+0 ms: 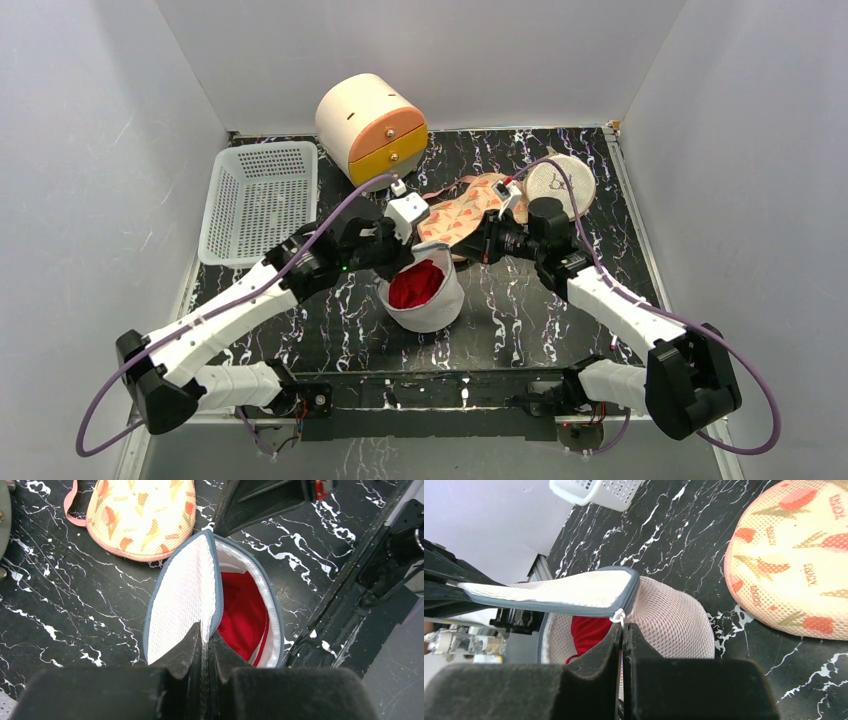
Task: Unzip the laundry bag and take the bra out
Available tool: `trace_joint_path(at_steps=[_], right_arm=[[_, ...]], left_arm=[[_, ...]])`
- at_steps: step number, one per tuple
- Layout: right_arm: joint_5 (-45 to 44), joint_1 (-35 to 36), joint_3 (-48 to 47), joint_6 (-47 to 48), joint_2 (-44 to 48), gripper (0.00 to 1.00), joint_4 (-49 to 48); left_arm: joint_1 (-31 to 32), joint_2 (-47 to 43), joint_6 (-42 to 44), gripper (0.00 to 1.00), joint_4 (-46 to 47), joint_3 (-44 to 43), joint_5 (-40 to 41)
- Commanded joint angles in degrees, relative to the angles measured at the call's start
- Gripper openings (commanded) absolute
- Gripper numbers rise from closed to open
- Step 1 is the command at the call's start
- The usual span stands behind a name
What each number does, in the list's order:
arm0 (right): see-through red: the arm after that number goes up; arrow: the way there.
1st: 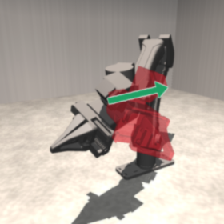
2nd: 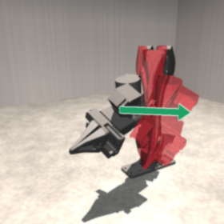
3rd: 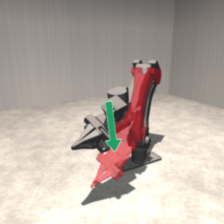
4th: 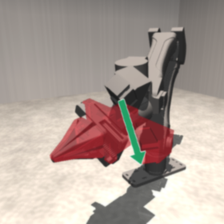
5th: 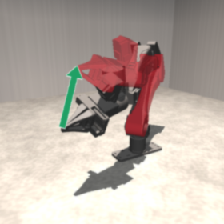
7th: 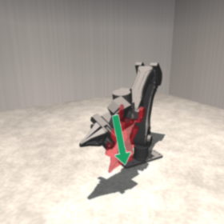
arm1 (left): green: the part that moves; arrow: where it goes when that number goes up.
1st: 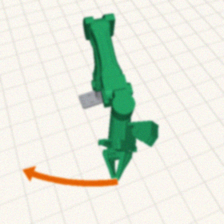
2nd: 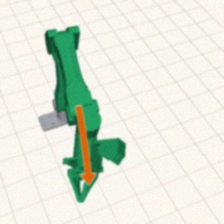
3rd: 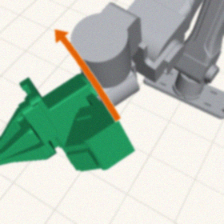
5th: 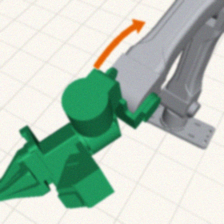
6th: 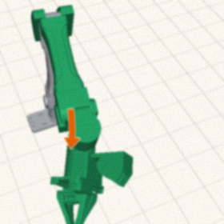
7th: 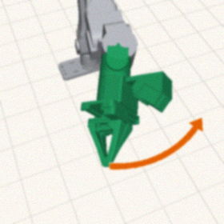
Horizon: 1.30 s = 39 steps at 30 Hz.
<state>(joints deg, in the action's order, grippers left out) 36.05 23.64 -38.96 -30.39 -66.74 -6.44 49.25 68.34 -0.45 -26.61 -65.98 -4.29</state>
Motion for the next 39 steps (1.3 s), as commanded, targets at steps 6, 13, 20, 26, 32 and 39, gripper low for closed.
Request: trace_joint_path(at_steps=[6, 13, 20, 26, 32, 39], right_arm=[[6.7, -2.7, -0.9, 1.6, -1.2, 0.0, -2.0], [7.6, 0.0, -1.2, 2.0, -0.5, 0.0, -1.9], [6.5, 2.8, -1.9, 2.3, -1.0, 0.0, -1.9], [6.9, 3.3, -2.2, 2.5, -0.7, 0.0, -1.5], [2.8, 3.2, -2.4, 2.7, 0.9, 0.0, 0.3], [4.3, -1.8, -0.4, 1.6, -0.7, 0.0, -2.4]], left_arm=[[0.1, -5.5, 0.3, 0.01, 1.9, 3.6, 2.2], [0.0, -0.8, -0.4, 0.31, -0.5, 2.4, 7.0], [0.0, 3.2, -1.0, 0.51, -0.1, 0.2, 2.5], [0.1, 6.0, -1.3, 0.45, 1.2, -1.8, 0.9], [0.1, 5.4, 0.7, 0.11, -0.4, -3.4, 2.3], [0.1, -0.7, 3.4, 0.0, -1.3, -2.4, 2.4]])
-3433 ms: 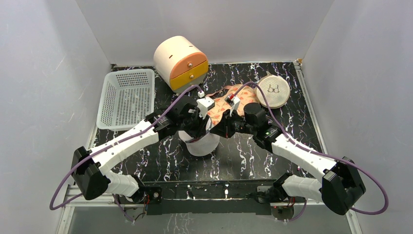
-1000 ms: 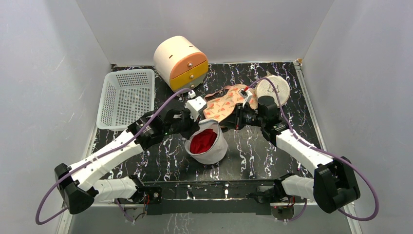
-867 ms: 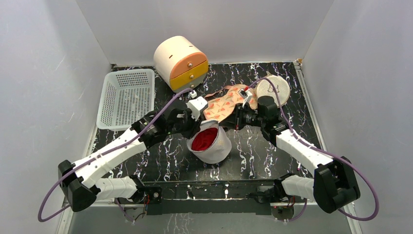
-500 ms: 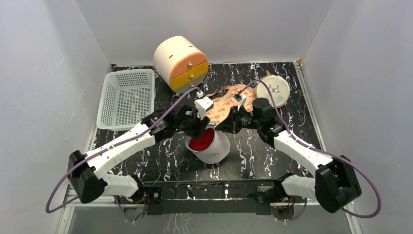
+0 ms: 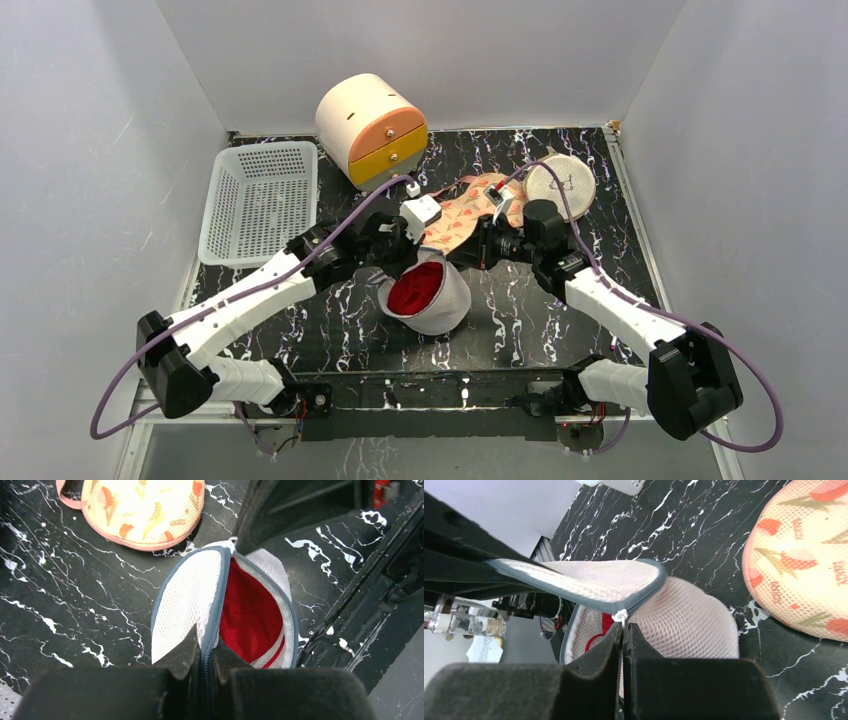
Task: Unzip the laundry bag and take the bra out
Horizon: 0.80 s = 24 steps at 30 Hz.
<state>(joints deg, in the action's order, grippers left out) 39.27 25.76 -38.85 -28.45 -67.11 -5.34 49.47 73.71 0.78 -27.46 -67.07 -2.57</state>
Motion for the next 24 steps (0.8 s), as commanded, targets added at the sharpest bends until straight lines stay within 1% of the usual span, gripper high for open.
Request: trace_joint_path(at_steps=[1, 3, 6, 9, 10, 13, 16, 20, 24], right_arm=[[2.5, -5.1, 0.1, -1.4, -0.9, 0.0, -5.0], [5.0, -6.8, 0.6, -2.5, -2.3, 0.0, -6.8], [6.6, -7.4, -0.2, -1.7, -3.6, 0.0, -5.9], [8.6, -7.3, -1.0, -0.9, -3.3, 0.0, -5.0], [9.0, -7.2, -0.8, -0.8, -2.8, 0.0, -5.0], [9.9, -6.7, -0.5, -0.7, -1.5, 0.0, -5.0], [11.4, -5.8, -0.3, -0.8, -1.2, 0.0, -4.9], [12.0, -4.0, -0.5, -0.4, -1.0, 0.0, -4.7], [12.0, -2.5, -1.6, -0.3, -0.9, 0.0, -4.2]], left_arm=[[-0.2, -7.1, 2.5, 0.0, -0.3, -1.0, 0.2], [-0.1, -9.0, 3.0, 0.0, 0.5, -0.3, -0.8], [-0.1, -11.9, 2.6, 0.0, 3.0, 1.5, -1.2], [-0.1, -12.3, 2.1, 0.01, 4.1, 2.8, -0.8], [-0.1, -11.9, 2.1, 0.06, 3.6, 2.9, -0.3], [-0.1, -9.3, 2.2, 0.14, 1.5, 2.3, 2.9], [-0.1, -7.1, 2.6, 0.27, -0.2, 1.4, 5.1], [-0.1, -5.2, 2.9, 0.43, -0.8, 0.9, 3.5], [0.1, -3.0, 2.6, 0.51, -0.3, -0.3, 0.9]])
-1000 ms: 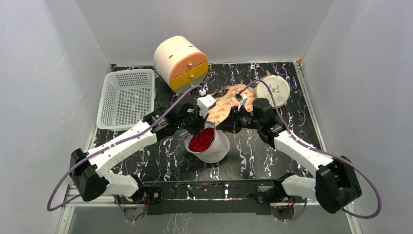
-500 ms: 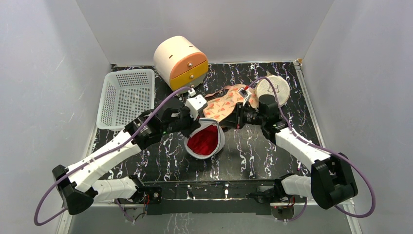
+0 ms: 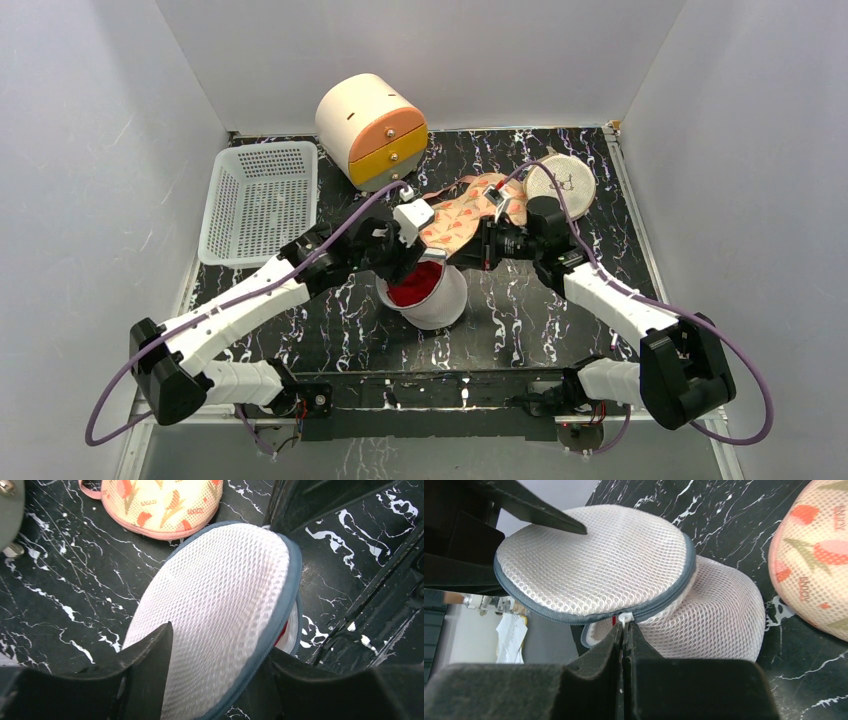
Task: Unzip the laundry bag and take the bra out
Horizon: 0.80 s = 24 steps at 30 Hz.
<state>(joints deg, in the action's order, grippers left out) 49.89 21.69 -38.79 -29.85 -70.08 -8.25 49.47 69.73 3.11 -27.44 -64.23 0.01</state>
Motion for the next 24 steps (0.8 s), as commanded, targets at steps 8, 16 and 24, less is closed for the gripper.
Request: trace_joint_path(at_steps=[8, 16, 24], right_arm=[[1.2, 3.0, -2.2, 0.8, 2.3, 0.0, -1.2], [0.4, 3.3, -2.4, 0.3, 2.7, 0.0, -1.1], [-6.7, 3.1, -3.2, 2.2, 2.5, 0.0, 3.5]], left_arm=[[1.1, 3.0, 1.2, 0.71, 0.7, -4.7, -1.6], [6.0, 4.7, 1.9, 0.45, 0.3, -5.2, 6.9], [6.5, 0.7, 3.6, 0.16, -0.8, -5.4, 7.6]])
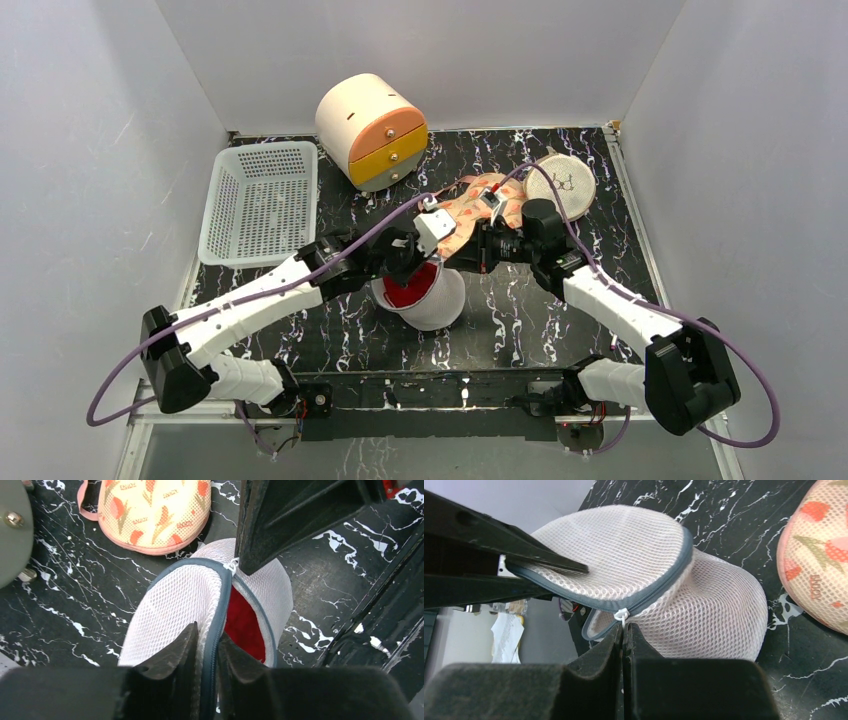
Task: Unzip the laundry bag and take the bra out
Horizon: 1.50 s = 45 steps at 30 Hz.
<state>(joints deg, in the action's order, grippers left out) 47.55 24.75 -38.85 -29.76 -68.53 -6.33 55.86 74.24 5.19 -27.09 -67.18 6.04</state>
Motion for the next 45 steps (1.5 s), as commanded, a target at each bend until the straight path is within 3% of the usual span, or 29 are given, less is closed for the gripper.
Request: trace_joint_path(at_steps=[1, 4, 18, 29, 37, 45], right_arm=[[-4.3, -0.2, -3.5, 2.5, 0.2, 0.0, 2.1], [-2.1, -1.4, -4.1, 2.3, -1.9, 0.0, 1.7], [8.1, -1.8, -9.2, 8.6, -8.6, 0.0, 3.6], [14.8, -0.7, -10.9, 10.8, -11.9, 0.05, -0.3], [15.3, -0.7, -18.3, 27.9, -16.7, 0.03, 10.0], [10.7, 4.7, -20.6, 39.0, -18.9, 0.02, 7.9]], left_arm=[[0.1, -4.6, 1.7, 0.13, -1.4, -2.4, 1.7], [0.2, -7.1, 2.2, 0.0, -1.6, -1.7, 1.9], [0.2, -17.3, 4.0, 0.0, 4.1, -1.3, -9.8], [0.3, -17.1, 4.3, 0.0, 10.4, -1.7, -15.6], [0.3, -16.2, 3.6, 0.0, 11.4, -1.7, -18.2], [0.2, -15.9, 2.2, 0.0, 11.3, -1.4, -19.2]])
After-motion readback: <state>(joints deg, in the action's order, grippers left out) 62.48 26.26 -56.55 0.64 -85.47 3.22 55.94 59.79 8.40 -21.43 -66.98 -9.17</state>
